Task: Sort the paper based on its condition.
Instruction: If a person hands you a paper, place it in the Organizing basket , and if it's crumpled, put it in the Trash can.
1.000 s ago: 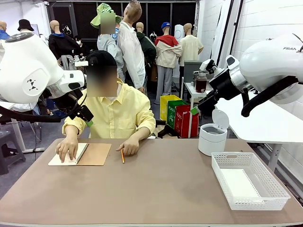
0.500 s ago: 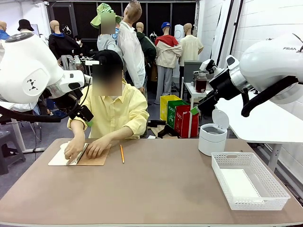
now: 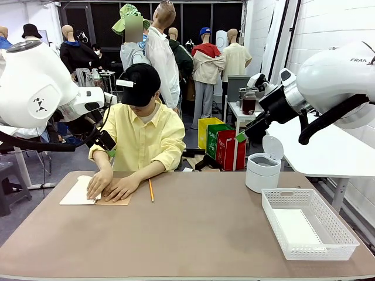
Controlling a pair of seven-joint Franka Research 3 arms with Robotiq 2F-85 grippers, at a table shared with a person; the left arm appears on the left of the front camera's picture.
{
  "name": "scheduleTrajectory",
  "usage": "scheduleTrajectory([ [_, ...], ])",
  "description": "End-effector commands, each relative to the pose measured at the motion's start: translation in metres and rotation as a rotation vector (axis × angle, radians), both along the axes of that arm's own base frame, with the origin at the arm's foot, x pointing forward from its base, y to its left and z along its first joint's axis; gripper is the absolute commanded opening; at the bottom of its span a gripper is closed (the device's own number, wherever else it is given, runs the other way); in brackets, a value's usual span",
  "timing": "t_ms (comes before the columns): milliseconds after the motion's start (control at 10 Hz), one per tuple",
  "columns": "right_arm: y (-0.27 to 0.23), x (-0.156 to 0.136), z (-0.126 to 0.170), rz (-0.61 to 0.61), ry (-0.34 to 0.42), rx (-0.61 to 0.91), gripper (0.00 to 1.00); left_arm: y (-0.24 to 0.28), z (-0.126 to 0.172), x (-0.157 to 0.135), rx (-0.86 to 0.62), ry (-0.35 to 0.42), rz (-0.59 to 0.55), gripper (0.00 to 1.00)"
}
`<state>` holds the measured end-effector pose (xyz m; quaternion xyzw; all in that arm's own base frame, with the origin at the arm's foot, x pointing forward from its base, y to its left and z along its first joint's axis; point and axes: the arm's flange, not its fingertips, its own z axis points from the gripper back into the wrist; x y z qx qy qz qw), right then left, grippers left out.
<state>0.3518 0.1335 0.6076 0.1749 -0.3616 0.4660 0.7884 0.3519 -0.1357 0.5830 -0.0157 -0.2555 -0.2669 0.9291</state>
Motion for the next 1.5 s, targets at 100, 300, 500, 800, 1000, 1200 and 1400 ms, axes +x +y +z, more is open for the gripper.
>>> scheduleTrajectory([
  [100,-0.0002,-0.0002,-0.0013,0.009,0.001,-0.008,1.00,0.0006,0.0003,0.0002,-0.004,-0.004,-0.001,1.00],
  [300,-0.0002,-0.0002,-0.0013,0.009,0.001,-0.008,1.00,0.0006,0.0003,0.0002,-0.004,-0.004,-0.001,1.00],
  [500,-0.0002,-0.0002,-0.0013,0.009,0.001,-0.008,1.00,0.0006,0.0003,0.0002,-0.004,-0.004,-0.001,1.00],
  [800,-0.0002,-0.0002,-0.0013,0.009,0.001,-0.008,1.00,0.0006,0.0003,0.0002,-0.004,-0.004,-0.001,1.00],
  [1000,-0.0002,-0.0002,-0.0013,0.009,0.001,-0.008,1.00,0.0006,0.0003,0.0002,-0.004,-0.004,-0.001,1.00],
  [1200,-0.0002,-0.0002,-0.0013,0.009,0.001,-0.008,1.00,0.0006,0.0003,0.0002,-0.004,-0.004,-0.001,1.00],
  [1400,-0.0002,-0.0002,-0.0013,0.009,0.001,-0.008,1.00,0.0006,0.0003,0.0002,-0.004,-0.004,-0.001,1.00],
])
